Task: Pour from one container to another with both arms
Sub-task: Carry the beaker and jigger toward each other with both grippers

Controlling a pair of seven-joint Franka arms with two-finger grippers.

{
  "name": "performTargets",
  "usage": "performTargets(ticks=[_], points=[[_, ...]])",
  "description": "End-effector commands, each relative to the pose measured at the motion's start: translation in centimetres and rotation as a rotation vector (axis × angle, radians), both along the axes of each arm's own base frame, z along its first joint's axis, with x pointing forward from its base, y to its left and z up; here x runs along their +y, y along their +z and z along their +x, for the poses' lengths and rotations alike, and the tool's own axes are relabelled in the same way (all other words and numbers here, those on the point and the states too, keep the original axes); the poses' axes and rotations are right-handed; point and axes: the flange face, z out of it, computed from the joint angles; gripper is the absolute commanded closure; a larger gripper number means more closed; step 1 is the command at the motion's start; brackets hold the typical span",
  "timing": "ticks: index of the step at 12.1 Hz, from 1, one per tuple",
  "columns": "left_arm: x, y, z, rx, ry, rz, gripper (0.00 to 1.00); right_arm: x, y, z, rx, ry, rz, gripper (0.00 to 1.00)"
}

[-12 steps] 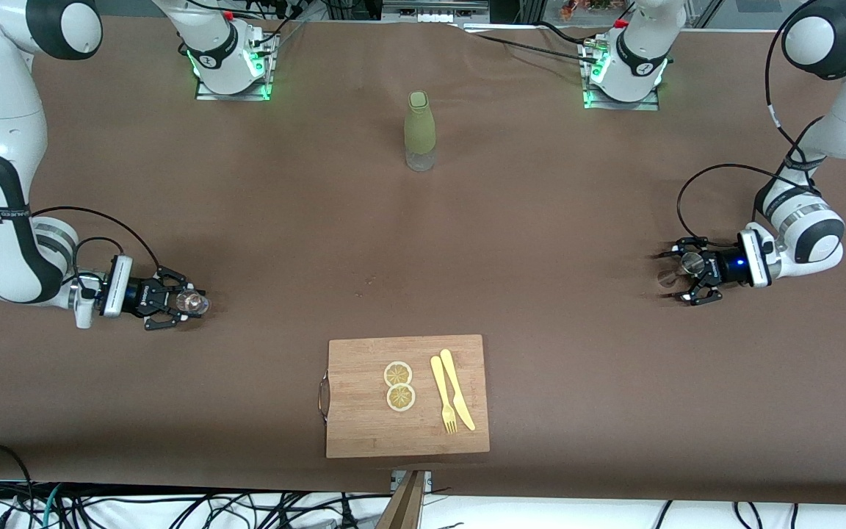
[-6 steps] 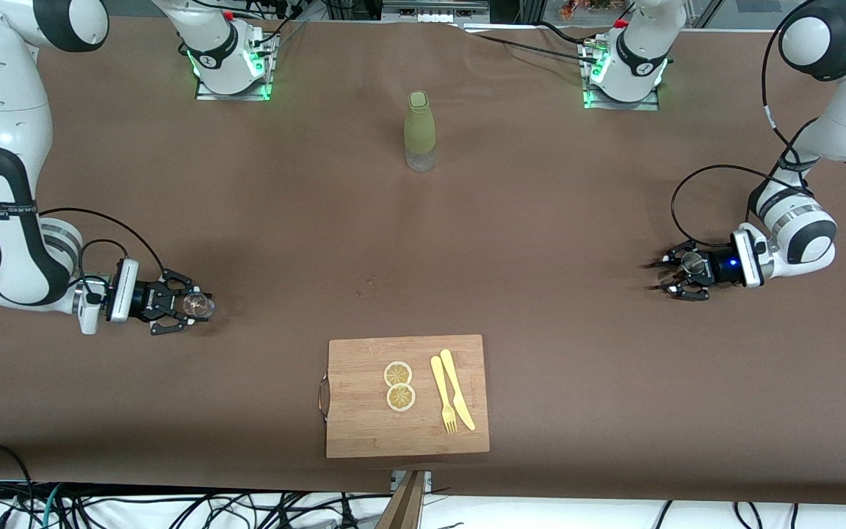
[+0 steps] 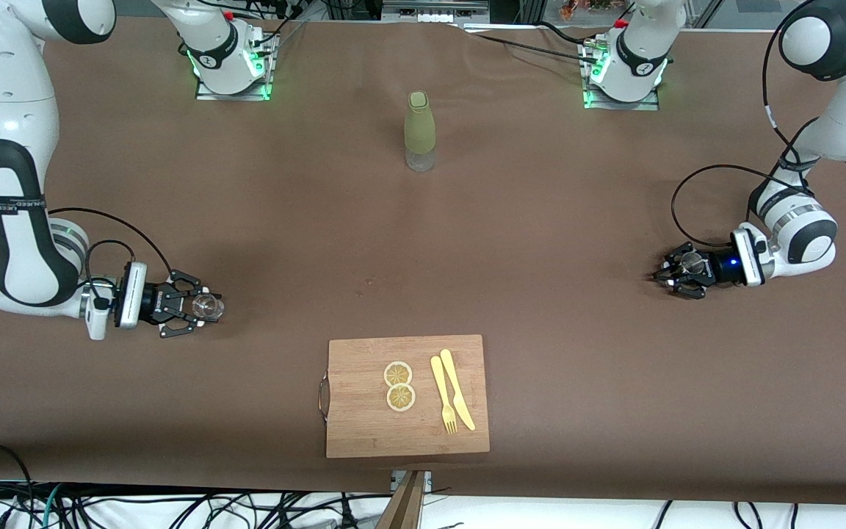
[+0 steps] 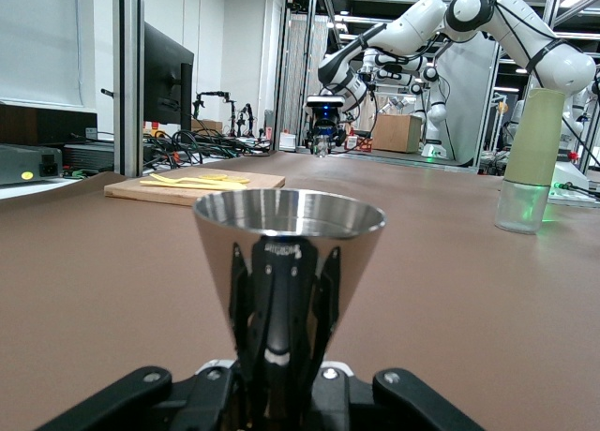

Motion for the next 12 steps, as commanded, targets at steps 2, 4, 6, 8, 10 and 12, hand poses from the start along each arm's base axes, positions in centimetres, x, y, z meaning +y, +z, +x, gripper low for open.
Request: performTargets(ticks=[2,4,6,8,10,12], points=[[-0.1,1.4,0.2,-0.062,0.026,0.011,1.00,3.1,2.8,0.8,0.000,0.003,-0.030,0.78],[0.0,2.4,0.6,-0.045,0.022,-0.004,1.00,3.9,3.3,1.1,0.012,-0.009,-0.036,0.78],[0.1,3.1,1.0,-0.029,0.024,-0.005,1.00,5.6,4.6,1.4,0.029,-0.019,-0.044,0.78],[0.0,3.7,1.2,-0.017,0.019,-0.023,1.00,6.9,5.3,1.8,0.019,-0.029,-0.061,0.78],[-0.1,4.3,1.4,-0.001,0.015,-0.033,1.00,8.6,5.7,2.0,0.009,-0.021,-0.059,0.78],[-1.1,4.9,1.9,0.017,0.005,-0.043,1.00,10.1,6.8,2.3,0.023,-0.031,-0.057,0.78]])
